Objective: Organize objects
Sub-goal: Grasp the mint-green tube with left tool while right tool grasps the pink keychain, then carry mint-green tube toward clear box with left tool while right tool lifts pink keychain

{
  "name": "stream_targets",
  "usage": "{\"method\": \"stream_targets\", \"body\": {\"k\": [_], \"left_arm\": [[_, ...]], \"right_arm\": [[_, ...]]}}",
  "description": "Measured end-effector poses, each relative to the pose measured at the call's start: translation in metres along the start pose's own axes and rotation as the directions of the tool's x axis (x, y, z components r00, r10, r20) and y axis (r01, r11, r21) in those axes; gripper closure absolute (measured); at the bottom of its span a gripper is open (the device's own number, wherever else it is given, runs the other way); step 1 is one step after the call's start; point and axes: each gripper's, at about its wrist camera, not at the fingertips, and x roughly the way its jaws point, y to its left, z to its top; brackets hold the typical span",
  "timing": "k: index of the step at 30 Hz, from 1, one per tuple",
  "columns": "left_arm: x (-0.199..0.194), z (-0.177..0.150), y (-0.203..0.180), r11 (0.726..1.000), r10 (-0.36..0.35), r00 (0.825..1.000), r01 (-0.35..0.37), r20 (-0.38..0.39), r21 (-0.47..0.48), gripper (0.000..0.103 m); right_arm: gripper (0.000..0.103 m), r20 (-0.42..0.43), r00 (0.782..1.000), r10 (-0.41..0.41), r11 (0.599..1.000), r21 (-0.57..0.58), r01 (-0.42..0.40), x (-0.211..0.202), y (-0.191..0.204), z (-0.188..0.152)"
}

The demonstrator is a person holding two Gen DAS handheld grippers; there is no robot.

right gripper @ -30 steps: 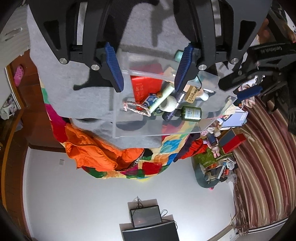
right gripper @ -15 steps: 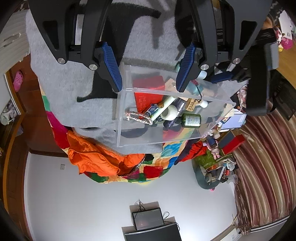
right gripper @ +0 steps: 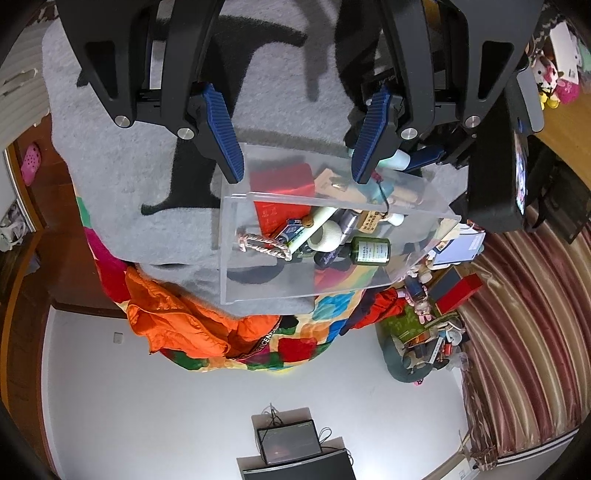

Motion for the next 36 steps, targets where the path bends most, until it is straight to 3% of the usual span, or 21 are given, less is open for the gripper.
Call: {"method": "stream_targets", "body": {"k": [14,18,23,31,36], "left_arm": [[-0.030,-0.031,0.049,0.998,0.051,0.997,-0.049,0.056,-0.044,0.030],[-0.031,-0.035,0.062,0.998,0.032,0.997,-0.028,0.067,-0.053,0.030],[-0.033,-0.040,0.060,0.999,0.037,0.995,-0.038,0.089,0.005,0.030],[-0.035,-0.043,0.068,1.000,0.012,0.995,-0.012,0.094,0.003,0.022],[-0.035,-0.044,0.067,1.000,0.020,0.995,-0.021,0.102,0.005,0.022]], "right_arm": [[0.047,-0.104,0.994,-0.021,0.996,-0.090,0.011,0.051,0.050,-0.017],[0.057,-0.129,0.991,-0.031,0.997,-0.073,0.022,0.064,0.057,-0.018],[0.065,-0.157,0.987,-0.042,0.999,-0.027,0.038,0.080,0.064,-0.018],[0.068,-0.162,0.982,-0.101,0.993,0.039,0.109,0.092,0.073,-0.021],[0.078,-0.138,0.977,-0.164,0.982,0.067,0.175,0.091,0.076,-0.025]]}}
